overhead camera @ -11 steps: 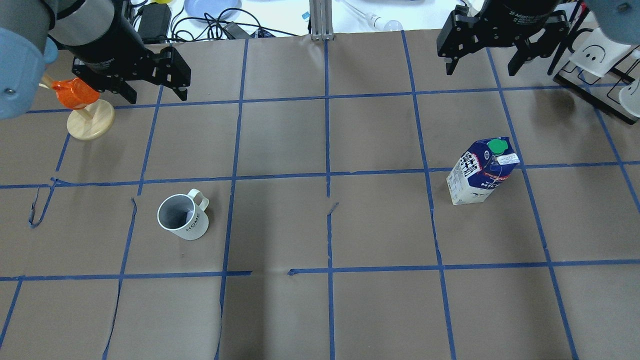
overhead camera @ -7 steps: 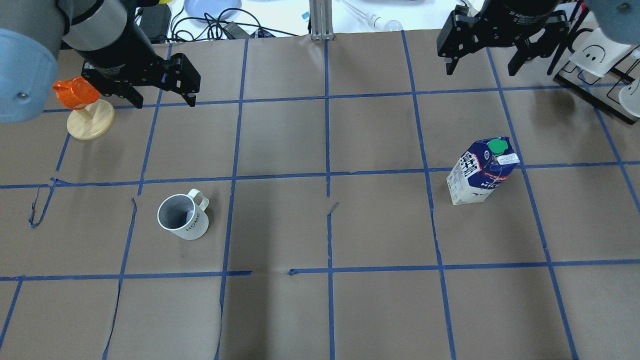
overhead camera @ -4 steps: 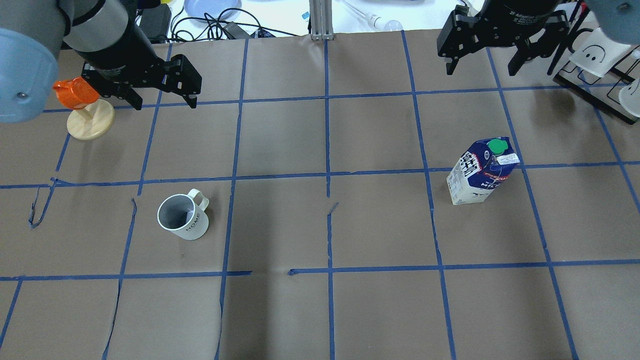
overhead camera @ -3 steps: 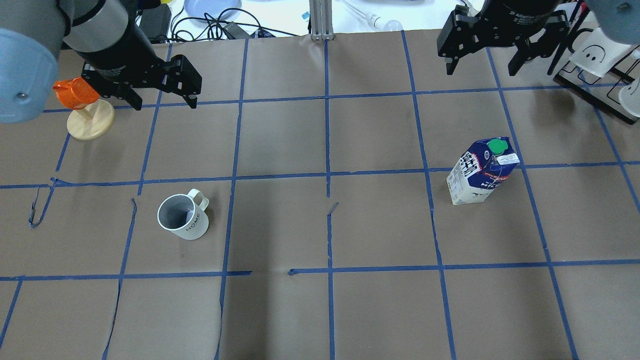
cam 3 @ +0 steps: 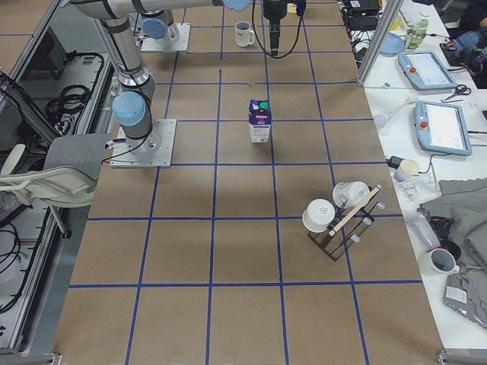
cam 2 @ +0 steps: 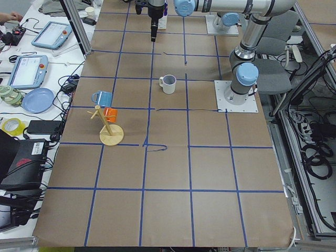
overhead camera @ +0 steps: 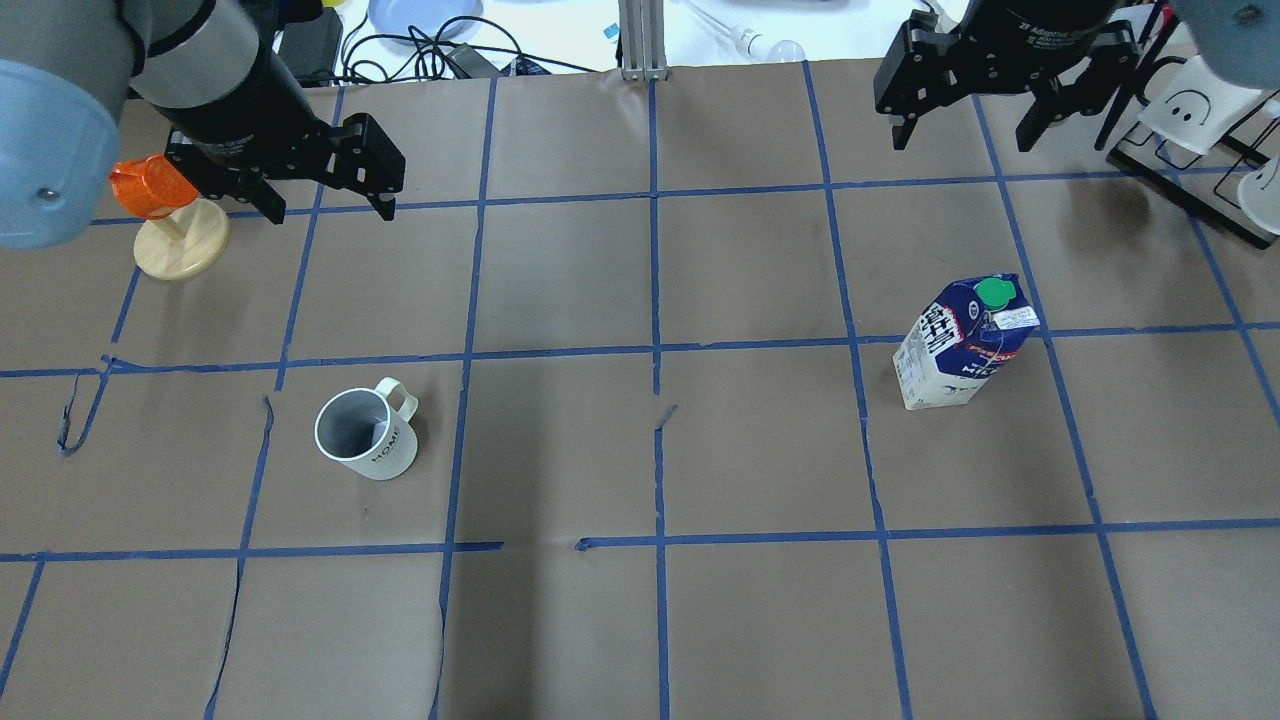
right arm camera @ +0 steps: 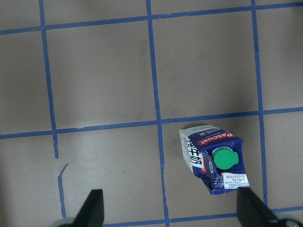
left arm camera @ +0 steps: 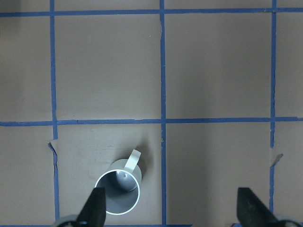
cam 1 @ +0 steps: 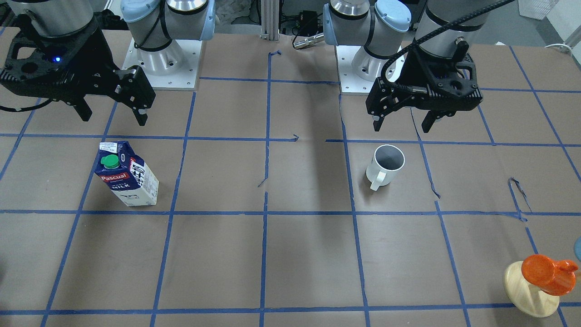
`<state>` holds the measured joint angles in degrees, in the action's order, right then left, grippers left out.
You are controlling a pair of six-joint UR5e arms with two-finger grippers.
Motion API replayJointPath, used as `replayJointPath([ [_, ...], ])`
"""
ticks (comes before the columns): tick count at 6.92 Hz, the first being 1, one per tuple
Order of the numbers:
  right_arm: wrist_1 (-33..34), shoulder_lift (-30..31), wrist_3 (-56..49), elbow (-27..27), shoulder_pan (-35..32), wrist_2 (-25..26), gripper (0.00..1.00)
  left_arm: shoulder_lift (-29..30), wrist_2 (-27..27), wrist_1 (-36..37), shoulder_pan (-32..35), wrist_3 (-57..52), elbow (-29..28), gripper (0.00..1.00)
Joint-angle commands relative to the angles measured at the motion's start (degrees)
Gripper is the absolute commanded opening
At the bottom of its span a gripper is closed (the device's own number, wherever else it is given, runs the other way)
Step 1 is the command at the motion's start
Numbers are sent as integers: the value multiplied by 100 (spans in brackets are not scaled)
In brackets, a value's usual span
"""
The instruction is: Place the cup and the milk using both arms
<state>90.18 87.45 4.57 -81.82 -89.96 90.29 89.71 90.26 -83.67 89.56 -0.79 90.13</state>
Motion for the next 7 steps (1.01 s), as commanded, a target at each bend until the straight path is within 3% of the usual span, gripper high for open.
replayJointPath([
  [1, 0, 0, 0, 0, 5, -3, 100, -6, 0, 0, 0, 0, 5, 96],
  [5, 0, 9, 0, 9, 5, -107, 100, -6, -9, -17, 0, 35, 5, 96],
  [7, 0, 9, -9, 9, 5, -108, 100, -15, 26, -376, 0, 35, -21, 97],
])
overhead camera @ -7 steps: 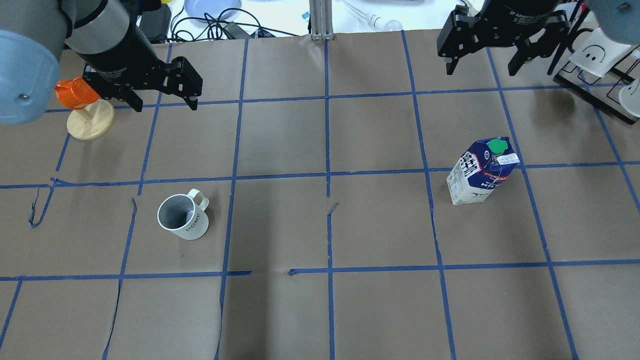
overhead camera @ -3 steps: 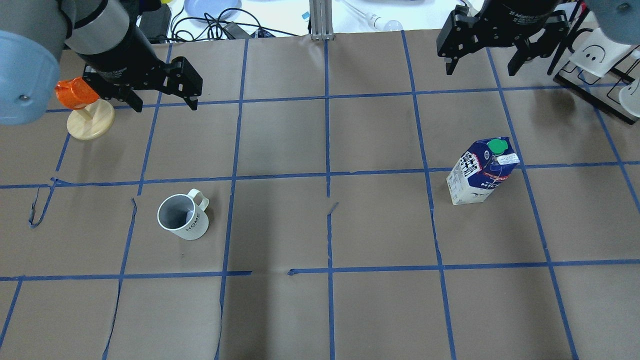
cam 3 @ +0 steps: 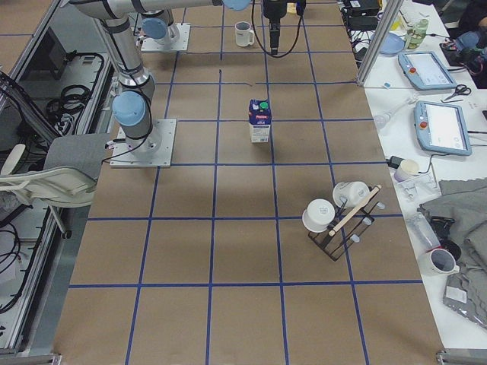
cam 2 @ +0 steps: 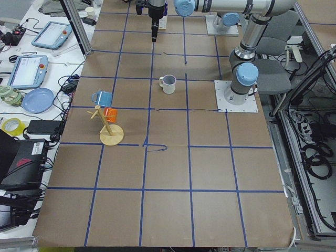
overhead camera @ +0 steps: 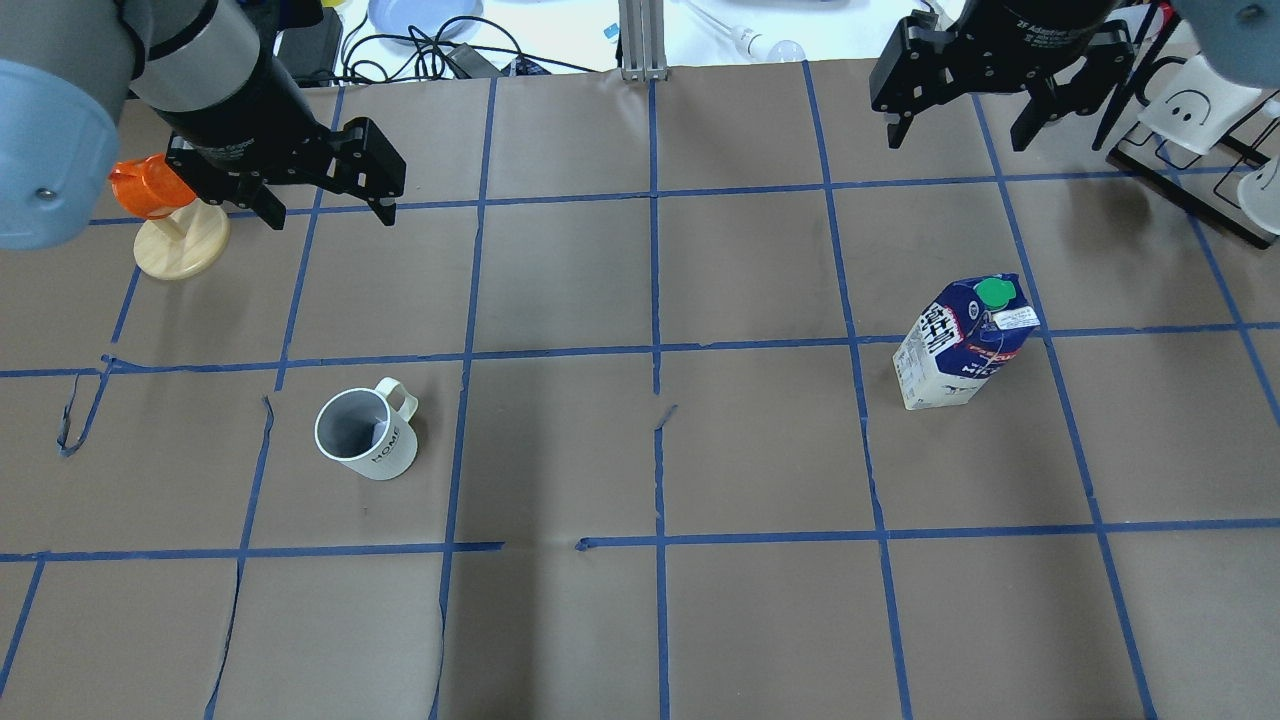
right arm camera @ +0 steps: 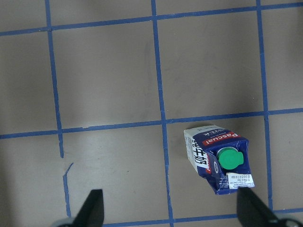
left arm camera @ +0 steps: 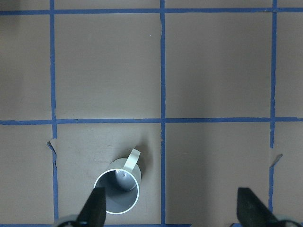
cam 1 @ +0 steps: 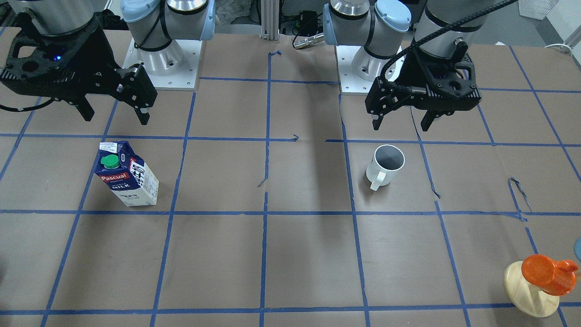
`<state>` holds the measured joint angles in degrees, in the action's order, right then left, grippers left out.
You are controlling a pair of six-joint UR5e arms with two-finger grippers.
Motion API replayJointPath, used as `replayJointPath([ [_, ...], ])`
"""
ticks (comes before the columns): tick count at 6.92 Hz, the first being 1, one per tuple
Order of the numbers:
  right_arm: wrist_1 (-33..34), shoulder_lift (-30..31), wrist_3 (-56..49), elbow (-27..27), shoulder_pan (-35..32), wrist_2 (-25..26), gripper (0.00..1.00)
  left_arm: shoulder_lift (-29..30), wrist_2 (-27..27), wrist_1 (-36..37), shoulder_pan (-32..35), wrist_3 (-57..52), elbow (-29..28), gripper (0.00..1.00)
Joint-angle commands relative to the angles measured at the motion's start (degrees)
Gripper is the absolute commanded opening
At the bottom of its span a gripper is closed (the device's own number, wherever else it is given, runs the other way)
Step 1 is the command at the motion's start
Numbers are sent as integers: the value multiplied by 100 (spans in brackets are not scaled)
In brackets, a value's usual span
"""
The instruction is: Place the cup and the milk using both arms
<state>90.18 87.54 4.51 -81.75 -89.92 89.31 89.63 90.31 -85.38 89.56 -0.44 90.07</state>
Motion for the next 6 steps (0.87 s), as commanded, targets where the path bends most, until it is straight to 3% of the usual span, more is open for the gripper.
replayJointPath([
  [1, 0, 0, -3, 1, -8, -11, 100, 11, -39, -224, -78, -43, 19, 97],
  [2, 0, 9, -3, 1, -8, -11, 100, 37, 22, -312, -445, -322, 141, 97],
  [3, 0, 0, -3, 1, 1, -11, 100, 20, -74, -260, -988, -943, 665, 95],
  [6, 0, 9, -3, 1, 1, -11, 100, -24, 4, 1334, -1369, -1553, 2326, 91],
])
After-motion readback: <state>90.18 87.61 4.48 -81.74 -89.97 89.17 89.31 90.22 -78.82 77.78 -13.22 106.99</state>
